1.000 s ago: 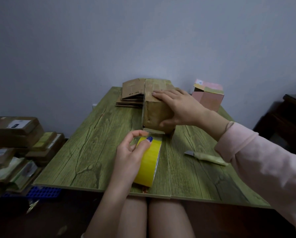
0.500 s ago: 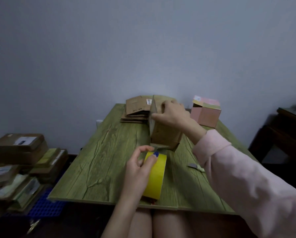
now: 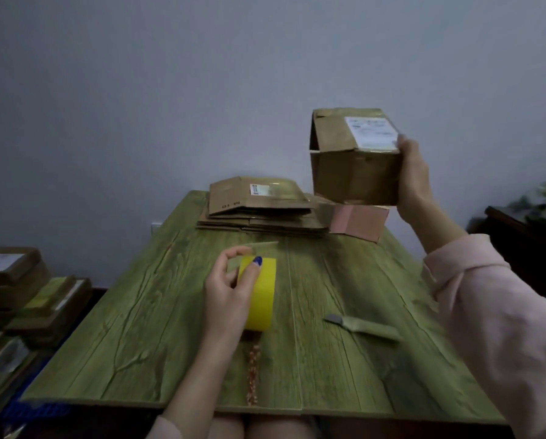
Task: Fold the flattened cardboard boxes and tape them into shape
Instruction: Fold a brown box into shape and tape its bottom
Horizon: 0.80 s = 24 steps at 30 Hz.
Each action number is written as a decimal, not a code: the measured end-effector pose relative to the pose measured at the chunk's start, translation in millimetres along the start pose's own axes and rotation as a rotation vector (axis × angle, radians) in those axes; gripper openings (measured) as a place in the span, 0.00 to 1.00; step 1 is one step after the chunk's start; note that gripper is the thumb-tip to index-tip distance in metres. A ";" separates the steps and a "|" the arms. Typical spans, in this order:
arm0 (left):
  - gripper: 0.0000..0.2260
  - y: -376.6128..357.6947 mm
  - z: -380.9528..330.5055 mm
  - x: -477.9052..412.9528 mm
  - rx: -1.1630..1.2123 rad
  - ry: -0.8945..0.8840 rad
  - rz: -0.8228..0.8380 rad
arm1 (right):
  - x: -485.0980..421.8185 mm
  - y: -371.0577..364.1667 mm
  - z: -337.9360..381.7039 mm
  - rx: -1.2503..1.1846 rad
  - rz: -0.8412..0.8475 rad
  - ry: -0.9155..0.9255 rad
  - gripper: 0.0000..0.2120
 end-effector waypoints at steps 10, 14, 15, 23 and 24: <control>0.10 9.7 11.7 -24.7 0.029 -0.044 -0.130 | -56.5 18.7 -94.2 0.249 -0.165 -0.146 0.30; 0.10 12.1 14.7 -24.9 0.013 -0.029 -0.165 | -61.4 20.9 -91.4 0.297 -0.209 -0.060 0.31; 0.10 12.4 15.1 -25.4 0.019 -0.027 -0.170 | -60.5 21.2 -84.6 0.350 -0.216 0.049 0.32; 0.09 10.1 12.4 -24.7 0.011 -0.053 -0.166 | -23.6 -6.3 -74.9 1.203 0.014 0.769 0.22; 0.09 10.1 12.3 -24.5 -0.001 -0.056 -0.169 | -25.9 -10.4 -81.3 1.250 0.084 0.717 0.24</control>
Point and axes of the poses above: each hand's wrist, its own x-axis away from the middle knuckle, its own y-axis out of the back of the hand, z = x × y, the point moved 6 cm from there along -x, towards the middle knuckle, and after that the axes turned 10 degrees about y, right-handed, at the moved point
